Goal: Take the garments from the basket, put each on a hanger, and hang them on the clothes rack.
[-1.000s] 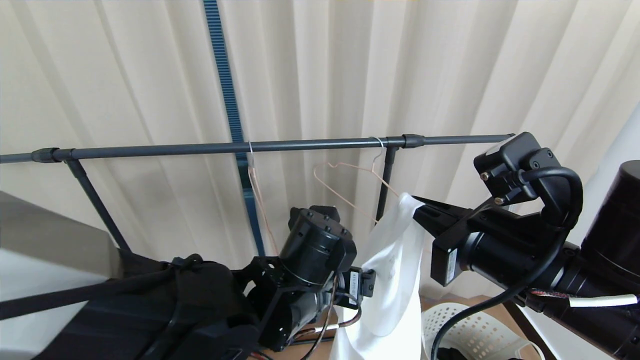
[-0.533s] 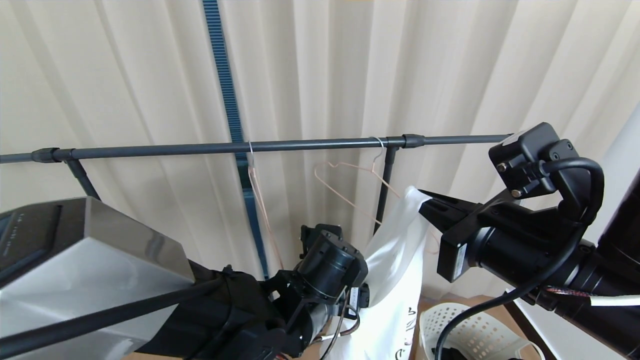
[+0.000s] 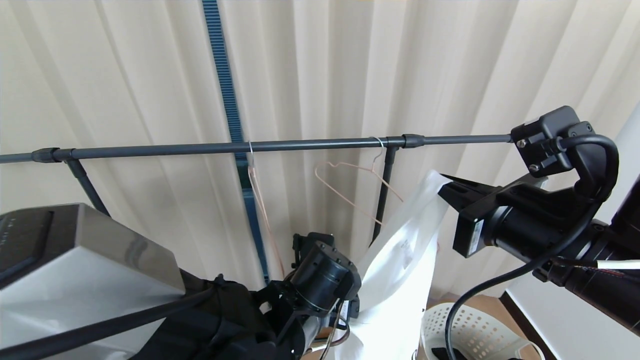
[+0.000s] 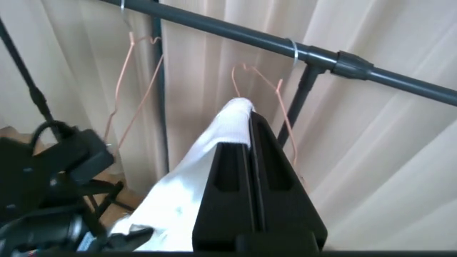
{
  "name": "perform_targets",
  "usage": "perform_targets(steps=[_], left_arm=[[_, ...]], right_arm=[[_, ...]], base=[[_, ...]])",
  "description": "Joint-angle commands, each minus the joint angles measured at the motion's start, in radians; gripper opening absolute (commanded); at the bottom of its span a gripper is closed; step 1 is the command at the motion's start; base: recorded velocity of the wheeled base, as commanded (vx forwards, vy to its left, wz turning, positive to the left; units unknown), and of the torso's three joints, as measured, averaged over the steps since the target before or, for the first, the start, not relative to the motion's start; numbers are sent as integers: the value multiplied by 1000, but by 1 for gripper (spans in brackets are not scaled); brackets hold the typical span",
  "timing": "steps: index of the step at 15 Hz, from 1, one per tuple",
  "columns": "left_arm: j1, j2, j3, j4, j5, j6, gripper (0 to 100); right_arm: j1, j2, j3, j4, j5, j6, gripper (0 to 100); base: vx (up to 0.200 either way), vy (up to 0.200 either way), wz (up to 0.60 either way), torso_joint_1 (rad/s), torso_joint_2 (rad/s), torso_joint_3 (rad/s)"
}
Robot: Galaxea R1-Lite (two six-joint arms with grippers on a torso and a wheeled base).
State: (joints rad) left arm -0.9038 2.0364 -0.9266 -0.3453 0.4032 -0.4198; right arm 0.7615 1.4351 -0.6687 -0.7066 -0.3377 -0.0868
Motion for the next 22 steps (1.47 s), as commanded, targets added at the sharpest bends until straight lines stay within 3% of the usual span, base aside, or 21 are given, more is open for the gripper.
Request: perform_targets(steps=[1, 2, 3, 11, 16, 18, 20, 21, 22], left_arm=[[-6, -61, 26, 0, 0, -1, 100], [-10, -79, 40, 0, 0, -1, 100], [-12, -94, 57, 0, 0, -1, 0], [-27, -285, 138, 0, -1, 38, 0], [62, -357, 130, 0, -4, 99, 0], [80, -357, 117, 0, -6, 104, 0], [88, -357, 109, 0, -6, 105, 0], [109, -355, 89, 0, -7, 128, 0], [115, -355, 81, 0, -9, 148, 0]], right_arm=[[-25, -2, -5, -1, 2, -1, 0], [-34, -1, -8, -1, 2, -1, 0], [-45, 2, -8, -1, 2, -1, 0], [-113, 48, -15, 2, 5, -8, 0], [-114, 65, 20, 29, 3, -37, 0], [-111, 48, 28, 125, 11, -99, 0], [-108, 34, 20, 196, 11, -100, 0], [-70, 18, -22, 340, 14, -90, 0], [-59, 19, -51, 372, 14, -47, 0]], base=[[0, 0, 0, 0, 0, 0], [0, 0, 0, 0, 0, 0], [0, 0, 0, 0, 0, 0], [0, 0, 0, 0, 0, 0], [0, 0, 0, 0, 0, 0], [0, 0, 0, 0, 0, 0], [0, 0, 0, 0, 0, 0], [0, 0, 0, 0, 0, 0], [0, 0, 0, 0, 0, 0]])
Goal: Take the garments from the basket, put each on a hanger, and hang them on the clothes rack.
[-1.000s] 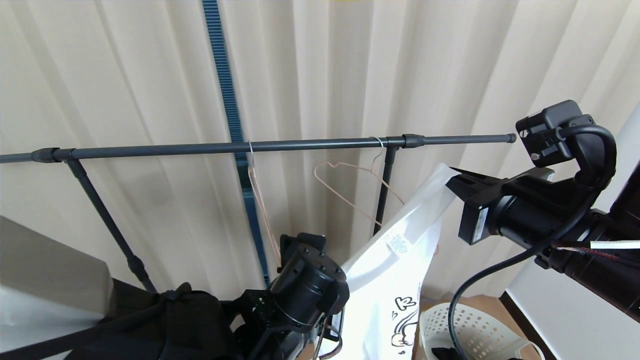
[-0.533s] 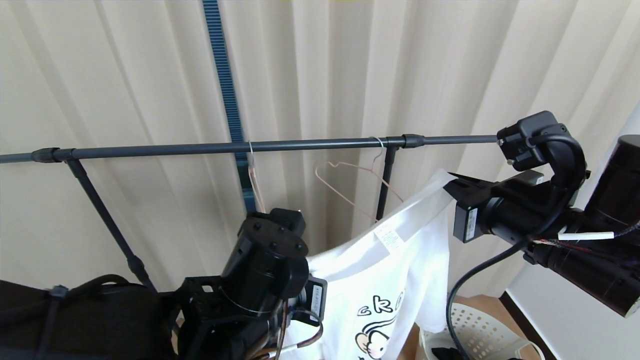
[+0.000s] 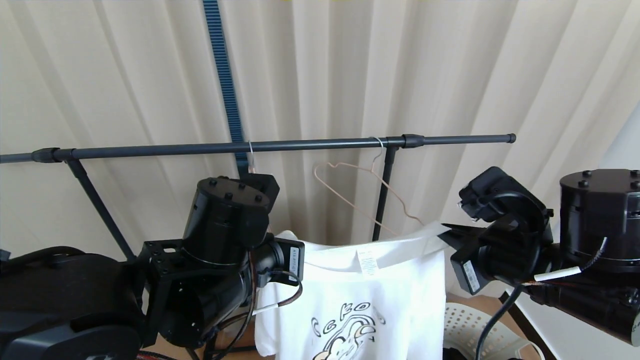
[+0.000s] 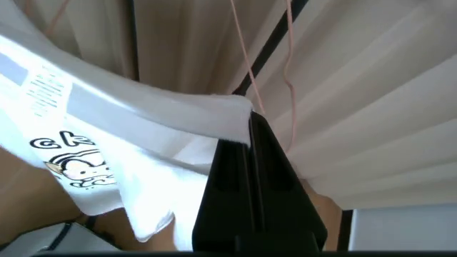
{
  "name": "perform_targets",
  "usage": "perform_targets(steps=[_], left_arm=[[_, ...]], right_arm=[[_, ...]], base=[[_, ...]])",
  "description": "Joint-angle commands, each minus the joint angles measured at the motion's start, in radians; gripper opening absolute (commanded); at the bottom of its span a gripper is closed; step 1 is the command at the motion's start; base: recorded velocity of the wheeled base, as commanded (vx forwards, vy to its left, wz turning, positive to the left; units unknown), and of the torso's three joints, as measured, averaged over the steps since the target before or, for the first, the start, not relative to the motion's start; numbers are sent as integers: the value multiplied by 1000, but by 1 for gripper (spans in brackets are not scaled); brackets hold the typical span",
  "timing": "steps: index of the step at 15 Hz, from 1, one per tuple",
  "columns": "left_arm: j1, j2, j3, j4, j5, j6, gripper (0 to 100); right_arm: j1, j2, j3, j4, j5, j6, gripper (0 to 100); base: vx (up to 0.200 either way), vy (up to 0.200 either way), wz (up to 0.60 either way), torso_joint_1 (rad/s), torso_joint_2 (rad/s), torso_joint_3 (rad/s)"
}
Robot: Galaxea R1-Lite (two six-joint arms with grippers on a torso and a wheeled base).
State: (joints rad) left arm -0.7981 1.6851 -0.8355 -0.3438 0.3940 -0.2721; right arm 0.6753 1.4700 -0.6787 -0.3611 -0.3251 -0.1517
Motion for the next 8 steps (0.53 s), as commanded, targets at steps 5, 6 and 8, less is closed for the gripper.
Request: perform_targets(steps=[5, 6, 8], left_arm=[[22, -1, -13, -6, -26, 60, 0], [25, 8, -50, -7, -50, 77, 0], [34, 38, -111, -4, -60, 80, 0]], right_arm=[[27, -37, -167, 221, 0, 156, 0], [27, -50, -185, 297, 0, 162, 0], [35, -62, -183, 346, -2, 159, 0]], base=[[0, 0, 0, 0, 0, 0], [0, 0, 0, 0, 0, 0], [0, 0, 0, 0, 0, 0]])
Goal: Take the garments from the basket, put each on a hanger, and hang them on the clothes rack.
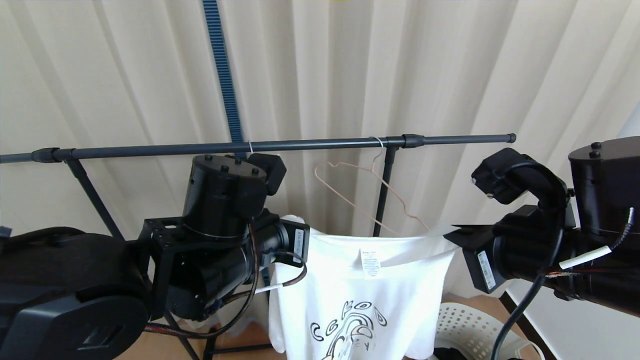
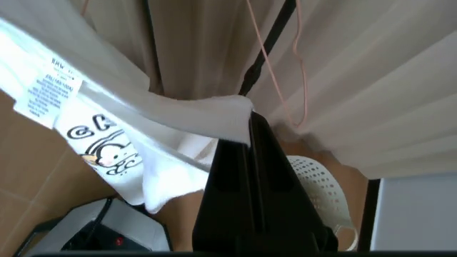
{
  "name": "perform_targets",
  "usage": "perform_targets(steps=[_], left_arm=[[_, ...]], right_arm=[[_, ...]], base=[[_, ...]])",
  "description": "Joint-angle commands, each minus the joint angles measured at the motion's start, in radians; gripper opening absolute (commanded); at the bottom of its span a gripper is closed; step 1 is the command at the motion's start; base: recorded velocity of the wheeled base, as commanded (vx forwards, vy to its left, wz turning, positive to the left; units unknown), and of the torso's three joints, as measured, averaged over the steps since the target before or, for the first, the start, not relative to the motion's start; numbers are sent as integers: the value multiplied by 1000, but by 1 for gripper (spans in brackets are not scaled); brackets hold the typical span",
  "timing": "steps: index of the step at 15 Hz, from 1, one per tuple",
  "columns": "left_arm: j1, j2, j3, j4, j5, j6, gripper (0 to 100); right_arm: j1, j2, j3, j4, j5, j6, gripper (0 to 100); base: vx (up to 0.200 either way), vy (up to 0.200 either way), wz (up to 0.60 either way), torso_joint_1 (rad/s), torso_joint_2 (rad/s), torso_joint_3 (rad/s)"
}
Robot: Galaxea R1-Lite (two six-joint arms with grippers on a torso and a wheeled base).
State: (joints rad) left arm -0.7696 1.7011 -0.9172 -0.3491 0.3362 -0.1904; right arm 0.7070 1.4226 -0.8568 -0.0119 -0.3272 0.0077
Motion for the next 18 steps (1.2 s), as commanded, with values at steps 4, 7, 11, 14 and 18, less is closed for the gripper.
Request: perform_targets(steps=[4, 7, 11, 14, 18], left_arm=[[32, 127, -246, 4, -85, 52, 0], [41, 210, -367, 4, -89, 59, 0], [50, 235, -443, 4, -171, 71, 0], [65, 261, -480, 2, -194, 72, 0], [69, 265, -476, 2, -207, 69, 0]], right_arm=[[138, -83, -16, 92, 13, -2, 0], [230, -50, -10, 93, 40, 37, 0], [310, 41, -61, 82, 56, 189, 0], [335, 121, -169, 73, 56, 402, 0], [338, 139, -205, 69, 53, 466, 0]], base=[[0, 0, 0, 0, 0, 0], [0, 0, 0, 0, 0, 0], [0, 0, 0, 0, 0, 0], [0, 0, 0, 0, 0, 0], [0, 0, 0, 0, 0, 0]])
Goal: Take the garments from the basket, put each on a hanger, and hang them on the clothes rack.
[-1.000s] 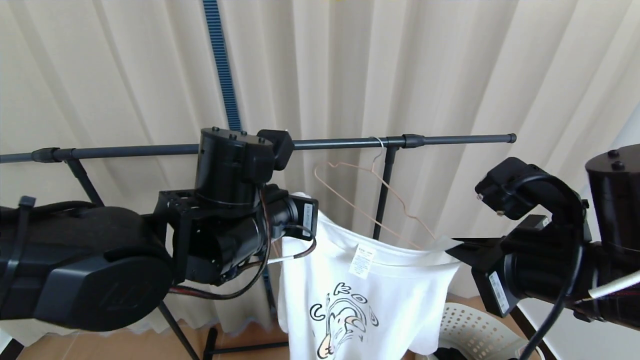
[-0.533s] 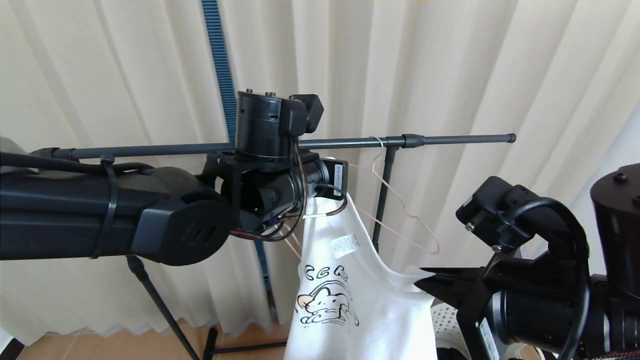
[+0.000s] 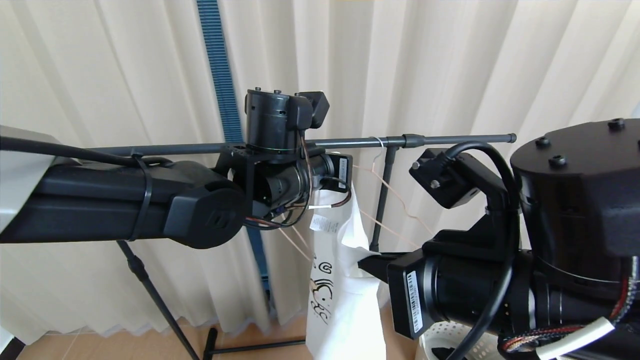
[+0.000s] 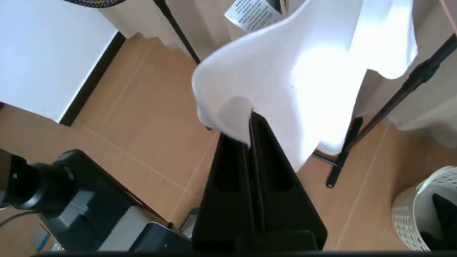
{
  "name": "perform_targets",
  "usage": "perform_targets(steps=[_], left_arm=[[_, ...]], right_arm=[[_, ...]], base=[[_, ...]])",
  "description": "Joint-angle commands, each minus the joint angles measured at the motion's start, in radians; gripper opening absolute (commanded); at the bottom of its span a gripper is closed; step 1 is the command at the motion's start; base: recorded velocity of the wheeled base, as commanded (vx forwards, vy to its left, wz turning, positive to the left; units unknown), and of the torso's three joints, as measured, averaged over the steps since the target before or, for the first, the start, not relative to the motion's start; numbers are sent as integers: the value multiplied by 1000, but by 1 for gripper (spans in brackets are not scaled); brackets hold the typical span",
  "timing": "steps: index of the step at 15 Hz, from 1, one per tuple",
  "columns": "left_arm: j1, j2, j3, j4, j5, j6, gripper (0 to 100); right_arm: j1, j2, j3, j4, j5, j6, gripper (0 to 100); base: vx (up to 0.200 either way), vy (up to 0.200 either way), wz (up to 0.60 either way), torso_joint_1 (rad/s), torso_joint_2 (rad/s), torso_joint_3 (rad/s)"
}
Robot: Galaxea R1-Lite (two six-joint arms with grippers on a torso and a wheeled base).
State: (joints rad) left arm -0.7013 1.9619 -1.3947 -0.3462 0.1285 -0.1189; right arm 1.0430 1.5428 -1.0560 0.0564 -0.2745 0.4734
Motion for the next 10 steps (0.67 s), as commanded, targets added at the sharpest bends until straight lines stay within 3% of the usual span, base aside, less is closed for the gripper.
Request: perform_targets(steps=[1, 3, 7, 9, 10], left_arm=[[0, 2, 3, 1, 2, -1, 0], [8, -11, 6, 7, 10, 2, 0], [42, -166, 97, 156, 14, 2, 0], [39, -244, 138, 234, 14, 5, 0], [39, -313, 163, 325, 14, 15, 0]], right_arm=[[0, 17, -4, 3, -2, -1, 0], [-38, 3, 4, 37, -9, -52, 0], [-181, -85, 80, 94, -17, -231, 0], [-225, -89, 83, 88, -25, -254, 0], [-247, -67, 73, 68, -46, -253, 0]], base=[[0, 0, 0, 0, 0, 0], [0, 0, 0, 0, 0, 0], [0, 0, 0, 0, 0, 0], [0, 0, 0, 0, 0, 0], [0, 0, 0, 0, 0, 0]])
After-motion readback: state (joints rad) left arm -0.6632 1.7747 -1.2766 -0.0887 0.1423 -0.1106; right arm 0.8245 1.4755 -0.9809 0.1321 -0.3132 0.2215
